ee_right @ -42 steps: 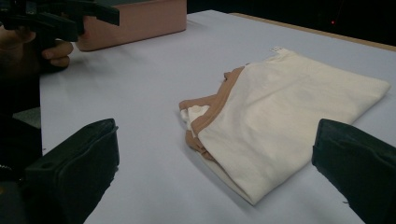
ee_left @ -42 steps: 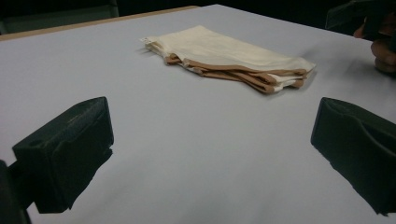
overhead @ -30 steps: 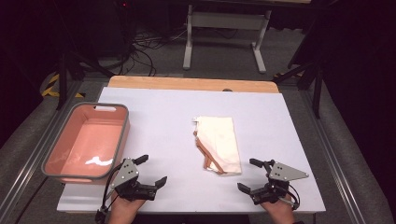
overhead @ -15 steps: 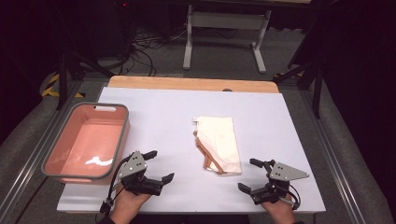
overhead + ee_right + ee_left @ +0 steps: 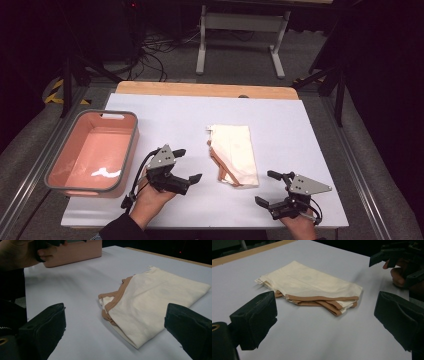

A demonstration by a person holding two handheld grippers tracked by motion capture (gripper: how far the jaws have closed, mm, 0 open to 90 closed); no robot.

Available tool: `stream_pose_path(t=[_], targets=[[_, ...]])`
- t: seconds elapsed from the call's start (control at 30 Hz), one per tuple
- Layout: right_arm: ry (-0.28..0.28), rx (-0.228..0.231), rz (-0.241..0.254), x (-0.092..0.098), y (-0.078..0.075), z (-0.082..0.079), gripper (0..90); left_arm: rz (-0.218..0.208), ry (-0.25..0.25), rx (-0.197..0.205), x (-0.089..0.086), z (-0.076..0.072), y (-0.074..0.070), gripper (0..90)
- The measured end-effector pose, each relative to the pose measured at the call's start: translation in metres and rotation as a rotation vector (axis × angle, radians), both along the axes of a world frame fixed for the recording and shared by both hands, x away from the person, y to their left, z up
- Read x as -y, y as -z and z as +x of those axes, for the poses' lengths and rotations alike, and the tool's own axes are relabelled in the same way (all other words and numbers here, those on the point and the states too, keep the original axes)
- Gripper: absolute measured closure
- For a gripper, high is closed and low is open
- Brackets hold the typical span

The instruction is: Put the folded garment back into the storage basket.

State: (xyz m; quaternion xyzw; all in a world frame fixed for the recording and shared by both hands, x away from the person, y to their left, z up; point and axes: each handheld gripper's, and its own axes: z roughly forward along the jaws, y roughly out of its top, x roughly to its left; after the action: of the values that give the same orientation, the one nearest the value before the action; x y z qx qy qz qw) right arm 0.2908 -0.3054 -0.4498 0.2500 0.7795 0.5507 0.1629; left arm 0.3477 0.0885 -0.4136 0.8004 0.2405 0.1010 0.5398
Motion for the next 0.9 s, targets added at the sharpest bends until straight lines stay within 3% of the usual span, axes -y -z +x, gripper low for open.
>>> stream_pose_path(t=[0.23, 0.47, 0.83, 0.9], targets=[[-0.016, -0.001, -0.011, 0.000, -0.001, 0.001, 4.2, 0.042, 0.015, 0.009, 0.013, 0.015, -0.007, 6.5], [-0.017, -0.005, -0.008, 0.000, -0.001, 0.001, 4.1, 0.062, 0.018, -0.019, 0.024, 0.032, -0.012, 6.5], [-0.018, -0.005, -0.005, 0.002, -0.001, 0.000, 4.1, 0.079, 0.005, -0.046, 0.036, 0.059, -0.009, 5.6], [-0.019, -0.006, -0.002, 0.002, -0.001, 0.001, 4.1, 0.110, 0.009, -0.041, 0.040, 0.062, -0.009, 6.6]])
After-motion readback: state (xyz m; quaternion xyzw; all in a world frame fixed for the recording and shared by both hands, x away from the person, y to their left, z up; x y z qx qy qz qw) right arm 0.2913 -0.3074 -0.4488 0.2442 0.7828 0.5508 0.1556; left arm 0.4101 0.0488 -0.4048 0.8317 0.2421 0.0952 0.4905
